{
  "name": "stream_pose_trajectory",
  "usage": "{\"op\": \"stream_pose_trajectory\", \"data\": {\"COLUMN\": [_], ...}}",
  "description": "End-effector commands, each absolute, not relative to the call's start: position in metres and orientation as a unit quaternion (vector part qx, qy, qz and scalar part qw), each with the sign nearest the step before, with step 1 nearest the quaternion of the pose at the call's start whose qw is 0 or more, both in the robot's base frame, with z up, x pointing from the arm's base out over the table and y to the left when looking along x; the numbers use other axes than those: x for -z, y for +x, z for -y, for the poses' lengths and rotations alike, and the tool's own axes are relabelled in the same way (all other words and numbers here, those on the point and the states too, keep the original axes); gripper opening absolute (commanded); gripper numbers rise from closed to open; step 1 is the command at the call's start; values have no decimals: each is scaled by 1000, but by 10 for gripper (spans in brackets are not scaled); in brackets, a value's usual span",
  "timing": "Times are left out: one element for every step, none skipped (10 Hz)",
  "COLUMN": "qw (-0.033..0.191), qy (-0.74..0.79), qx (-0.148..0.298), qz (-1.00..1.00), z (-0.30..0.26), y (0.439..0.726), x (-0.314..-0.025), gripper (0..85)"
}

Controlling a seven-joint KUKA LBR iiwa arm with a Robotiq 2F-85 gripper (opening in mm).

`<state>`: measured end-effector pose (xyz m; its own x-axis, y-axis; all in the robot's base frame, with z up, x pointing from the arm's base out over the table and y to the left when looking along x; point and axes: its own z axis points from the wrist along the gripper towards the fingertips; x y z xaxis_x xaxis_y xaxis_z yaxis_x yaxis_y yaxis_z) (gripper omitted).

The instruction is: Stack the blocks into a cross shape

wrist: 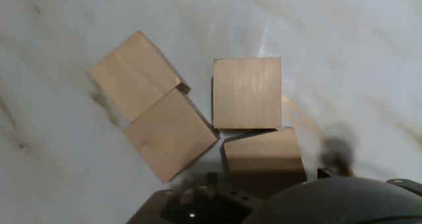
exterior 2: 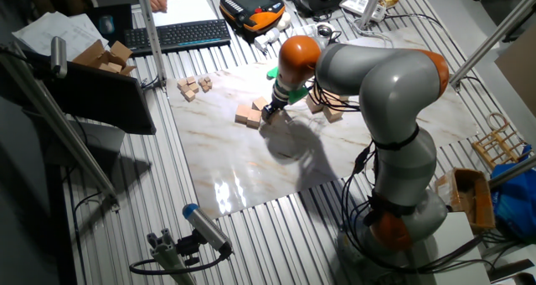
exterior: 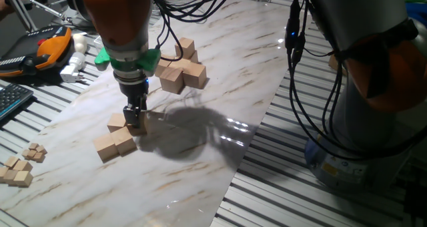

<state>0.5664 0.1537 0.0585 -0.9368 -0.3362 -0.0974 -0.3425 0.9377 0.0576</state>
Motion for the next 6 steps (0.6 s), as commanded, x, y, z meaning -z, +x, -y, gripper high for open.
{"op": "stream_pose_trajectory", "data": {"qw": [45,46,50,52,54,54], "qy": [-172,-173,-174,-173,-175,-177], "qx": [-37,-38,-39,-40,-38,-37], "qz": [-983,-983,-983,-983,-982,-982], "z": [-154,-154,-153,-153,-153,-154], "y": [567,567,568,568,568,568], "x": [-57,-55,-53,-52,-52,-52], "gripper": [680,680,680,680,680,510]}}
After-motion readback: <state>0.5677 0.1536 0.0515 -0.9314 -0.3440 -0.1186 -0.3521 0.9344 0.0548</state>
